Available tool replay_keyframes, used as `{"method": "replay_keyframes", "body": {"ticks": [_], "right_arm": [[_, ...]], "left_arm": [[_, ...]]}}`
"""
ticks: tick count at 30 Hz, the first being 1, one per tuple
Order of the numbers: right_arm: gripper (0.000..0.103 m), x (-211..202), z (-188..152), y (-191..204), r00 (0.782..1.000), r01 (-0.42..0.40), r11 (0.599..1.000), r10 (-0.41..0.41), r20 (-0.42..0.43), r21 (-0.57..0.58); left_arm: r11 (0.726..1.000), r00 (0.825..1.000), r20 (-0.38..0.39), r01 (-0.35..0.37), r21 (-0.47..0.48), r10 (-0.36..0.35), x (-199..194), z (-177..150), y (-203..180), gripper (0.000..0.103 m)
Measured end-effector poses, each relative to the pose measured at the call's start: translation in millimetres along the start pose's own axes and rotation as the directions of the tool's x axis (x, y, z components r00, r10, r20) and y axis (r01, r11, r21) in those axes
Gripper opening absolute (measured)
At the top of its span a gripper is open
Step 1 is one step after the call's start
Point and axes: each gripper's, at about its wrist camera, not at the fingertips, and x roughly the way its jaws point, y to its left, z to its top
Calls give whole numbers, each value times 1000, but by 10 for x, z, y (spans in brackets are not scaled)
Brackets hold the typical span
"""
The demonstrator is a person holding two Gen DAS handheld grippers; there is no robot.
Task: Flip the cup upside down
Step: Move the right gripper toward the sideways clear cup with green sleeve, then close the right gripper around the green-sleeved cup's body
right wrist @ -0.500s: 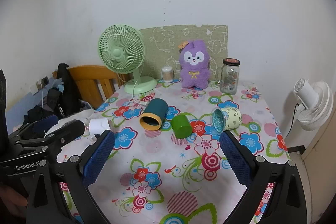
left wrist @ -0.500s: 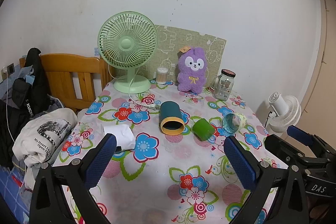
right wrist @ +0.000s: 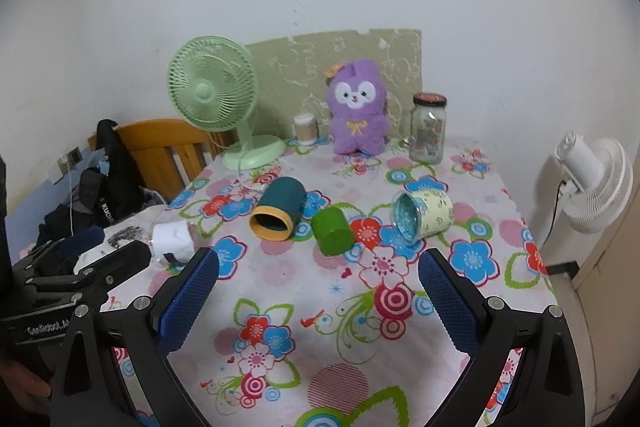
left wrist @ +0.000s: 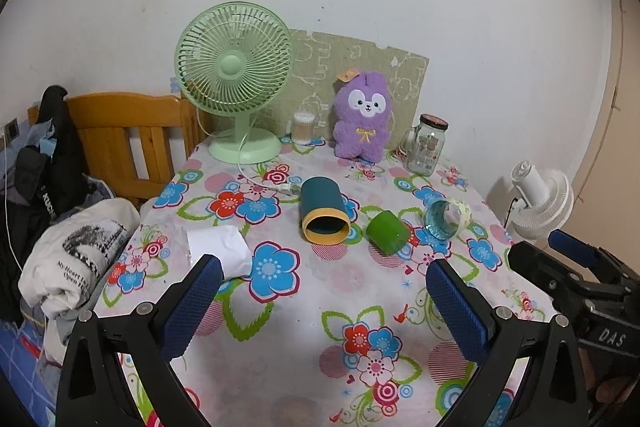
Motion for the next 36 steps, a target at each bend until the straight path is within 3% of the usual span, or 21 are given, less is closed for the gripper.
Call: {"method": "replay_keyframes", "body": {"ticks": [7,18,27,36], "right_arm": [[101,307,68,-274,994,71,996,-66,-84,60],[101,798,277,-714,983,116,982,-92,-159,149],[101,1427,314,-1399,956,163,907,-48,-288,388],[101,1951,326,-1644,937,185,849,-1,-349,495]], "left_arm": [[996,999,-41,8,93,-4,295,48,-144,103],[976,998,-52,51,213,-40,734,222,-393,103],[964,995,-73,78,254,-61,1103,380,-605,103],[959,991,-116,96,267,-67,1402,391,-741,103]]}}
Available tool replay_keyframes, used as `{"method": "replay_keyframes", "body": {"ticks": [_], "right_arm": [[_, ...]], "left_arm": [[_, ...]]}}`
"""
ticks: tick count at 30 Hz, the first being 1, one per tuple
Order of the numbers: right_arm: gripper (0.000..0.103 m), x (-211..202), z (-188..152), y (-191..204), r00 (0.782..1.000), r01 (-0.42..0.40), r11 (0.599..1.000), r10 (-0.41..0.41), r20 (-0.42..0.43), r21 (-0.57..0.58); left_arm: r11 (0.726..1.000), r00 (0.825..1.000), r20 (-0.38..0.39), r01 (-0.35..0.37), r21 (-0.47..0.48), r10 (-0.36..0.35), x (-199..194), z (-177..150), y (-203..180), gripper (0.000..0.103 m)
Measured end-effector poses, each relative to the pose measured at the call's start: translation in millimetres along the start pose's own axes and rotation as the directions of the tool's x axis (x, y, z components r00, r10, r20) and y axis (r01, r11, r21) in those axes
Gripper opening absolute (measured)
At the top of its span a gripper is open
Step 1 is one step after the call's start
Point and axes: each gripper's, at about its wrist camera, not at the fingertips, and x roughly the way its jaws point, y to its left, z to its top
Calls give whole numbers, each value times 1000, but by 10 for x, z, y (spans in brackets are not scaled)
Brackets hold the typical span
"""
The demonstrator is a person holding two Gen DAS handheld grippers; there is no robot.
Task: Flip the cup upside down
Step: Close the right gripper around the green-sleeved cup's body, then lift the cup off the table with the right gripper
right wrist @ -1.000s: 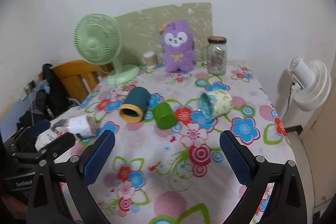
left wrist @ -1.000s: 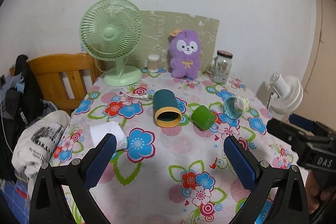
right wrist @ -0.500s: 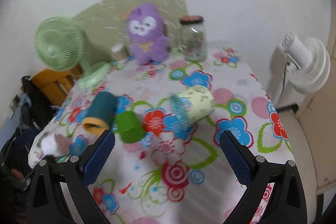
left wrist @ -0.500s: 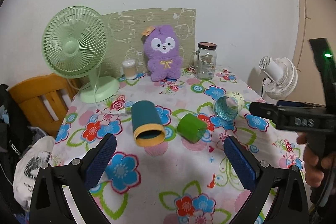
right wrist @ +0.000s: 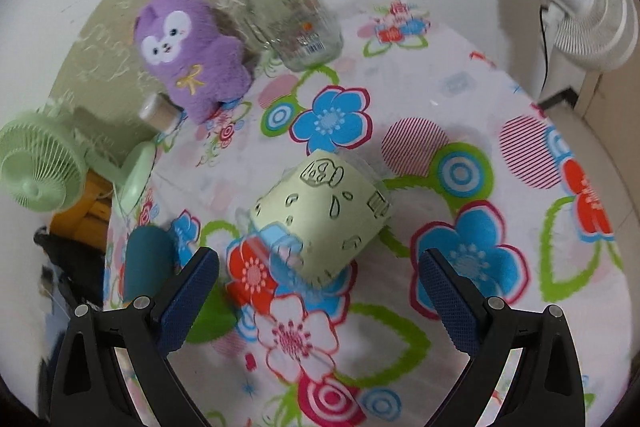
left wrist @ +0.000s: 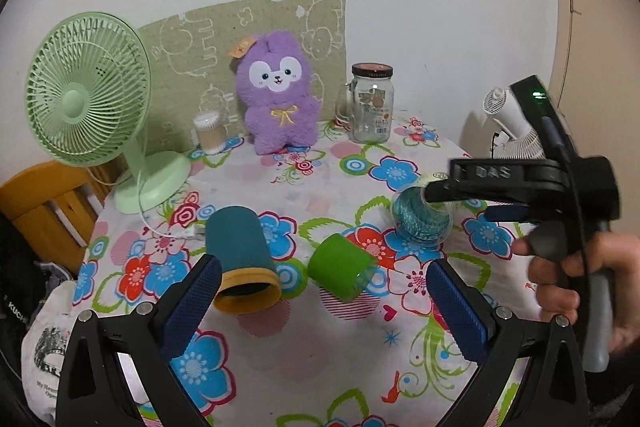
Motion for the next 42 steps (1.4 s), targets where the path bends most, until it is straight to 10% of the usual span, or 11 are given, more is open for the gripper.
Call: {"method": "replay_keyframes", "body": {"ticks": [16,23,42], "right_arm": [[100,319,285,-78,996,-76,991,82,-45,110],[69,424,370,-51,989,-120,987,128,-72,109],[67,-394,-174,278,983,-181,977,174,-66,-110]], "left_arm": [[994,999,-26,36,103,-34,408,214,-278,103],[997,999,-32,23,77,-21,403,186,-202,103],[998,998,12,61,-12,-61,-235,-63,-45,103]]}}
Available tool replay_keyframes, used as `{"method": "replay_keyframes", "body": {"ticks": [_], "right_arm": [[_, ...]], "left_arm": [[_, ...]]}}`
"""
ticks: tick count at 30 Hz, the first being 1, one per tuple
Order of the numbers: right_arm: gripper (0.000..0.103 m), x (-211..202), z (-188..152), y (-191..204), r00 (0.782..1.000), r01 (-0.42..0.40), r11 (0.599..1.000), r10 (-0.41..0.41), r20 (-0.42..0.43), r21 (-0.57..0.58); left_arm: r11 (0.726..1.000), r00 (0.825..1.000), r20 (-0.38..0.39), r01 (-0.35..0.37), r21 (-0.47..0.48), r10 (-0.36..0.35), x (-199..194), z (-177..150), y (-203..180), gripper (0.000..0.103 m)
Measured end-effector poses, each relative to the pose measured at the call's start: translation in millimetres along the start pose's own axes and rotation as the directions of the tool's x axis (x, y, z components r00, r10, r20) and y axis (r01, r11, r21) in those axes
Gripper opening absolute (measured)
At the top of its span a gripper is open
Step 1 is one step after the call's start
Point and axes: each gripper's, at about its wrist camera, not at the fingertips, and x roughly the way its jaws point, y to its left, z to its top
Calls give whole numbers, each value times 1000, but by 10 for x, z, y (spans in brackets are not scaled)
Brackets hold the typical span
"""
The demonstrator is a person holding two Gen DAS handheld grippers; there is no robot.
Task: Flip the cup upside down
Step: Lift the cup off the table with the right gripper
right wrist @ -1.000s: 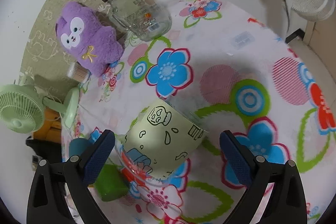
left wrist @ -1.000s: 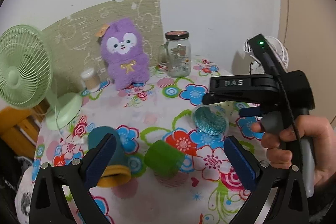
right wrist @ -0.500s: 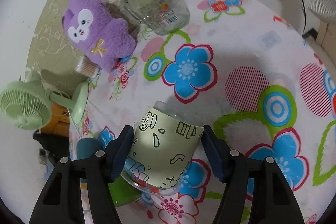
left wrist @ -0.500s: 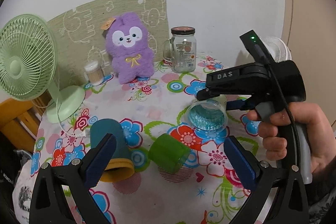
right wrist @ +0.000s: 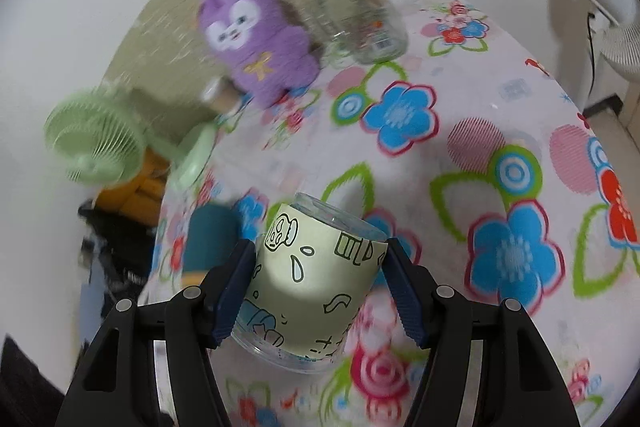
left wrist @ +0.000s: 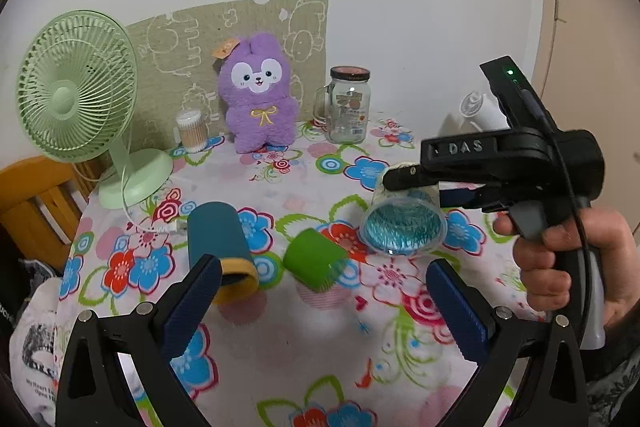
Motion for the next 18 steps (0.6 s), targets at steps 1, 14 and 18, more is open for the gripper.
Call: {"method": "replay_keyframes", "body": {"ticks": [1,14,18], "right_arm": [[67,-40,-114,63,1000,3,999,-4,-16,-32],[67,-172,-1007,663,978,94,900,-163,-129,-425],[67,-93,-1233,873,953,58,820,-214,-212,-569]], "left_arm": [[1000,1000,8,5,-1,-5,-74,-33,-14,103],[999,1000,-13,5,-51,-6,-666,-612,-224,103],[996,999,-42,10,-91,-14,-785,-833,-216,103]]}}
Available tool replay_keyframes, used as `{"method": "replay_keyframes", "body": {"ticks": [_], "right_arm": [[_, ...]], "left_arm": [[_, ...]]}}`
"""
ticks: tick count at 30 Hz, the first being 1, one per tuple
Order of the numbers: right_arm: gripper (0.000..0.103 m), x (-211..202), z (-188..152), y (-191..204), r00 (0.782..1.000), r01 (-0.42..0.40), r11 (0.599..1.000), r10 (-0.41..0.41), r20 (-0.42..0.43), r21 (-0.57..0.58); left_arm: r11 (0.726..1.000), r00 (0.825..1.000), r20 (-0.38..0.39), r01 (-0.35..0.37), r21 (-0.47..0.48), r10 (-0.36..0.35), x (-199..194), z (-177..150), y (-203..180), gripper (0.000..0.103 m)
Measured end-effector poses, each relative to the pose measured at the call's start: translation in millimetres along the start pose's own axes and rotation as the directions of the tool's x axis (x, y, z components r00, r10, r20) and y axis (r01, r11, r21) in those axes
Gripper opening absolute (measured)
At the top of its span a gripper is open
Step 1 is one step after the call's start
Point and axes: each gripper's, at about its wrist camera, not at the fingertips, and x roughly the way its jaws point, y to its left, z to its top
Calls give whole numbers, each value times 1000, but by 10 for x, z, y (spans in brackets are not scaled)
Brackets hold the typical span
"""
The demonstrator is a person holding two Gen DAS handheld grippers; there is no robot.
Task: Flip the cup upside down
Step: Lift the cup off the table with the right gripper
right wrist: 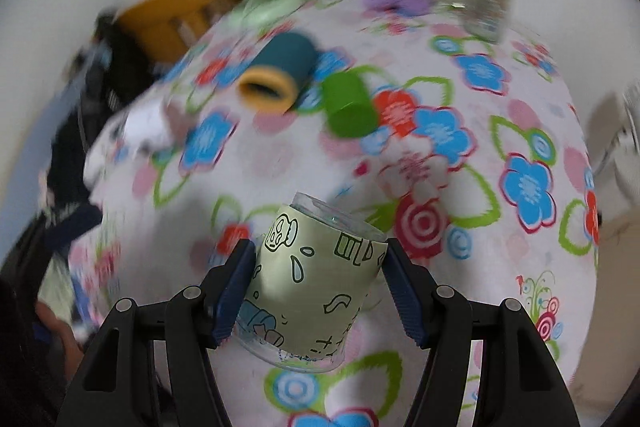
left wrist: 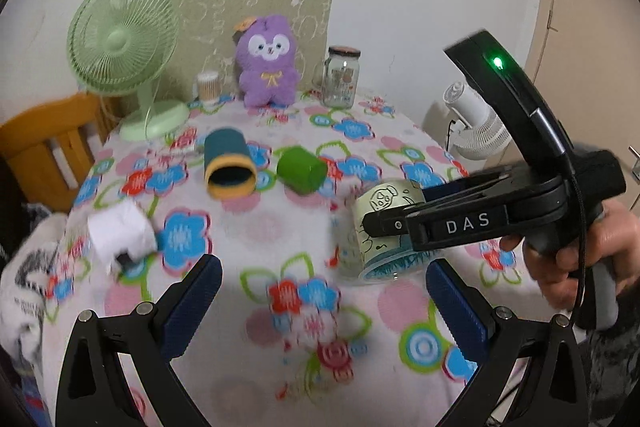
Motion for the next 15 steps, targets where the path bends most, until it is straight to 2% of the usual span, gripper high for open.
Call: {"method": "replay_keyframes", "body": {"ticks": [1,5,12,15], "right_arm": [[67,42,-18,104,999,-2,998,-1,-41,-63],[67,171,-23,339,991,16,980,-41,-125,-196],[67,412,62,589,969,-79,952,3,-247,-296],[67,475,33,726,957,-124,929,19,-290,-349]], "left_arm": [[1000,1000,-6,-1,-7,1,-26,-49,5,103],[1000,1000,-27,-3,-13,3,-136,-263,3,103],[999,998,-59,-7,-48,5,-228,-490,21,103],[999,995,-95,-5,-47,0,-241,-593,19,103]]}}
